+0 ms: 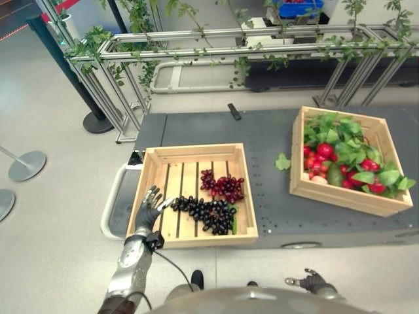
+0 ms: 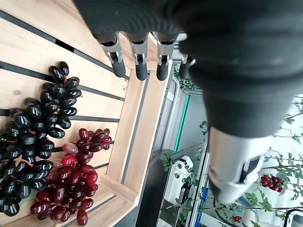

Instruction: Pick up the fruits from the basket on one side to the basket on the other side

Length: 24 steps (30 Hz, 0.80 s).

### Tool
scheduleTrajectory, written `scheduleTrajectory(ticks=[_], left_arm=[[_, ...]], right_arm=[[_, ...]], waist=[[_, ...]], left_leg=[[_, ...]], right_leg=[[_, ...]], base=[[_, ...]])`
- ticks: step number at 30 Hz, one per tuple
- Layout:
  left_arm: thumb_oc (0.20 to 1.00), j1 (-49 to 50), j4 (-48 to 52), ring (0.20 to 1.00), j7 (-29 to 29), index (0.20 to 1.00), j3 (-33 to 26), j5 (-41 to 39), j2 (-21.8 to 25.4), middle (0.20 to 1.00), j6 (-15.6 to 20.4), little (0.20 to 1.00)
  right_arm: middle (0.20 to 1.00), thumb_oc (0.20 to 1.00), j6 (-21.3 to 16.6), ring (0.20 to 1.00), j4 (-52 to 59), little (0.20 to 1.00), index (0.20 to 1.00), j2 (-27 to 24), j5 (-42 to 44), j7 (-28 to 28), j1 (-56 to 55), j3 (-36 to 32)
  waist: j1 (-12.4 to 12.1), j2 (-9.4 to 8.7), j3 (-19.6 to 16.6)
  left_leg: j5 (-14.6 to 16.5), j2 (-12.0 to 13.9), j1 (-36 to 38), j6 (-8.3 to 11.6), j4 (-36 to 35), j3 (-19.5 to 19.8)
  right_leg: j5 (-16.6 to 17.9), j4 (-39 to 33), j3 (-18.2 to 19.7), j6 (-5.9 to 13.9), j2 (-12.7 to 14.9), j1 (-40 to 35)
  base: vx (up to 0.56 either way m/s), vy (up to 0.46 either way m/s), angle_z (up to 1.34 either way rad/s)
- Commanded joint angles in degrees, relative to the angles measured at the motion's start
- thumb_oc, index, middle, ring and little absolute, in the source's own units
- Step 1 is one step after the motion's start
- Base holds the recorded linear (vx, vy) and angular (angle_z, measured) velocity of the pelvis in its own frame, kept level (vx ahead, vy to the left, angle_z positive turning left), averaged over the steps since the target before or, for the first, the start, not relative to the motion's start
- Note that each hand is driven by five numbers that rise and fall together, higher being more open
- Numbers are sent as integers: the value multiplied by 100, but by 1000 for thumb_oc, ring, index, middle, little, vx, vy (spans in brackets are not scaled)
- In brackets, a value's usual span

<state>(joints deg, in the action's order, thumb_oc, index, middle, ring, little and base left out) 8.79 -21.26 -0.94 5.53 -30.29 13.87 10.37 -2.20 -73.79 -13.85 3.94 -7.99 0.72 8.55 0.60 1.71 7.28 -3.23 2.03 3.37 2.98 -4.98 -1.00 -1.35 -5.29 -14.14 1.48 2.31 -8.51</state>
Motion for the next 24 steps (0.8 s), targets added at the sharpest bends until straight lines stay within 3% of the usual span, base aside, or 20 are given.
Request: scheduleTrajectory(ticks=[1,18,24], left_arm=[[1000,-249,363,1000,113,1000,-21,-81,140,1000,180,1000],[1000,-442,833,1000,27,1000,-3,497,457,1000,151,1000],[1000,-839,864,1000,-239,1000,-95,1032,684,1000,150,1000]], right_arm=[[1000,1000,-42,1000,-223,1000,1000,-36,98,-10,211,-56],[1000,1000,-38,1000,-164,1000,1000,-208,188,4,131,-162],[1000,1000,-79,1000,-62,1000,1000,-325,259,21,200,-146]], waist=[[-26,-125,-64],[76,38,70],[159,146,271]], left_leg=[[367,214,33,304,205,-126],[282,302,-69,386,253,-135],[329,319,-385,422,642,-59]], right_leg=[[-213,81,106,497,318,86],[-222,90,132,428,230,206],[-185,120,264,375,177,426]], base=[[0,0,0],[-11,-9,0],[-94,-37,-3]])
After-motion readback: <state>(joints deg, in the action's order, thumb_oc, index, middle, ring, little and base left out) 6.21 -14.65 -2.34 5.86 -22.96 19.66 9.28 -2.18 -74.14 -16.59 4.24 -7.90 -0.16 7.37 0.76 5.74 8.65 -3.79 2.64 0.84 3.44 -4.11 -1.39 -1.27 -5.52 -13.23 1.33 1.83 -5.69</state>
